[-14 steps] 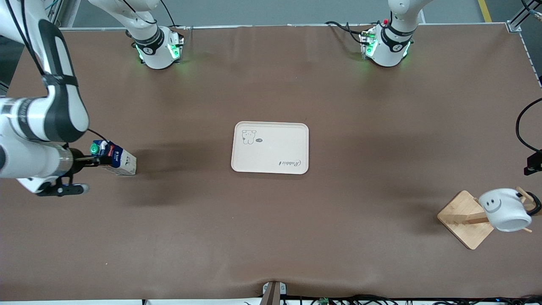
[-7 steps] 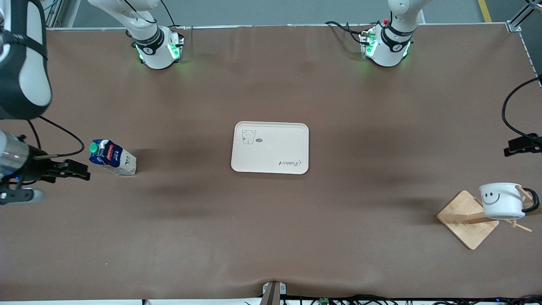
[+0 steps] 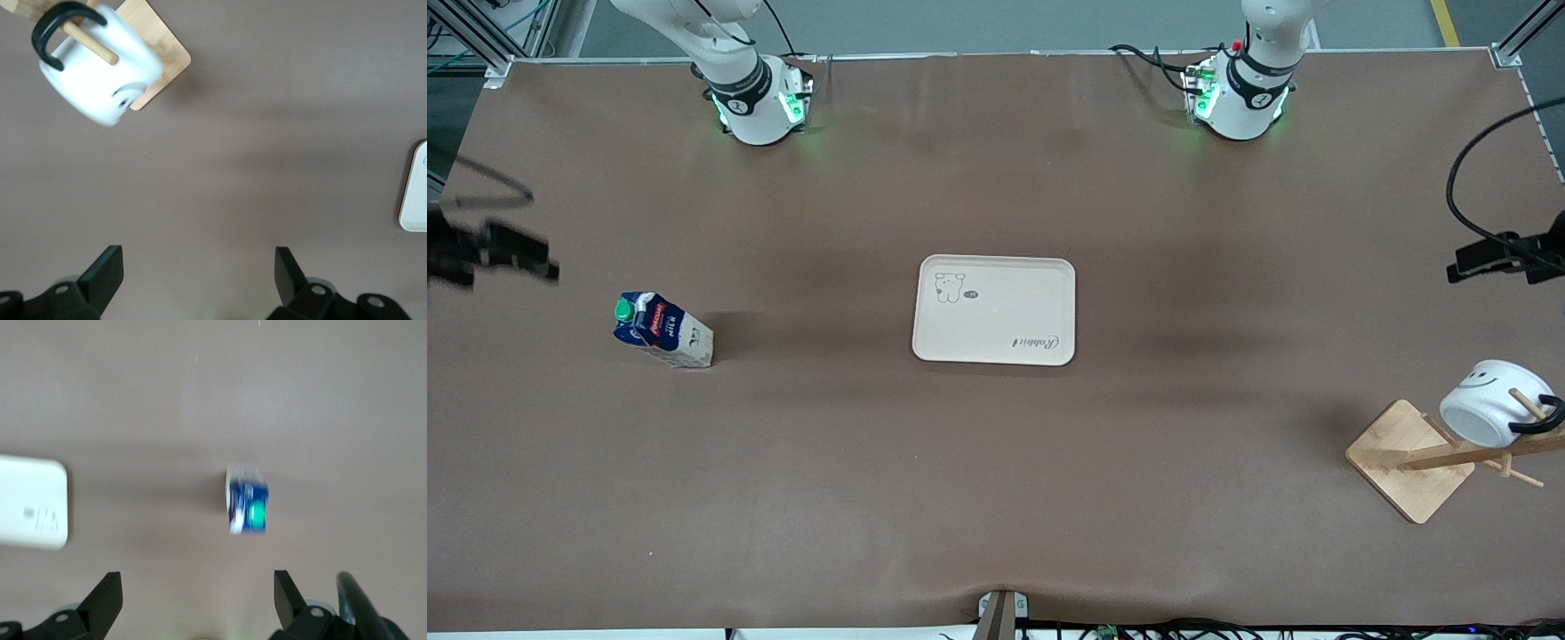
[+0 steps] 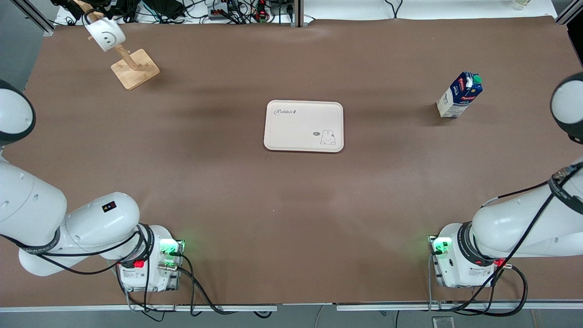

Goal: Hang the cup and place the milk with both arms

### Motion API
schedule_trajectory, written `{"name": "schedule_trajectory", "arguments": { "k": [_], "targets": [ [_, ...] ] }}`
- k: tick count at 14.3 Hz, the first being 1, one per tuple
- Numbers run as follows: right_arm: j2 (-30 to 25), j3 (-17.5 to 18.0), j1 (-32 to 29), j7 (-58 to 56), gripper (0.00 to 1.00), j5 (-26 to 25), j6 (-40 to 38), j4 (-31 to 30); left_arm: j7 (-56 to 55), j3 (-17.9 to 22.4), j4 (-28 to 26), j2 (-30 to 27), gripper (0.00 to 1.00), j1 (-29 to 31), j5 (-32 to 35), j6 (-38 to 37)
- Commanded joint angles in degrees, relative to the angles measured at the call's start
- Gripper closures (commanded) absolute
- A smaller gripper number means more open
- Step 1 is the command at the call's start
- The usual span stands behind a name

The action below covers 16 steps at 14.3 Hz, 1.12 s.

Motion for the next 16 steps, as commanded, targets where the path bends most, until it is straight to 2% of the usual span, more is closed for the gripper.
{"name": "schedule_trajectory", "arguments": {
  "k": [1, 4, 5, 9, 12, 16],
  "targets": [
    [-8.0, -0.3, -0.4, -0.9, 0.00, 0.5, -1.1, -12.1, -0.4, -0.6, -2.7, -3.3, 0.00, 0.5, -1.0, -0.2],
    [-15.8, -0.2, 0.2, -0.9, 0.00, 0.8, 5.5, -23.3, 0.5, -0.8, -1.1, -2.6, 0.00, 0.6, -0.2, -0.1],
    [-16.0, -0.1, 0.1, -0.9, 0.00, 0.8, 6.0, -24.1, 0.3, -0.7, -0.3, -2.5, 0.00, 0.7, -0.1, -0.1],
    [-16.0, 0.2, 0.4, -0.8, 0.00, 1.9, 5.8, -24.0, 1.5, -0.6, 0.1, -3.1, 0.00, 0.8, -0.1, -0.2],
    [-15.9, 0.2, 3.3, -0.7, 0.00, 1.7, 5.9, -22.7, 1.5, -0.9, 0.1, -3.2, 0.00, 0.8, -0.2, -0.6],
    [-15.4, -0.3, 2.6, -1.0, 0.00, 1.1, 6.0, -21.3, 1.0, -1.8, 0.0, -4.7, 0.00, 0.7, -0.4, -0.6]
  ]
}}
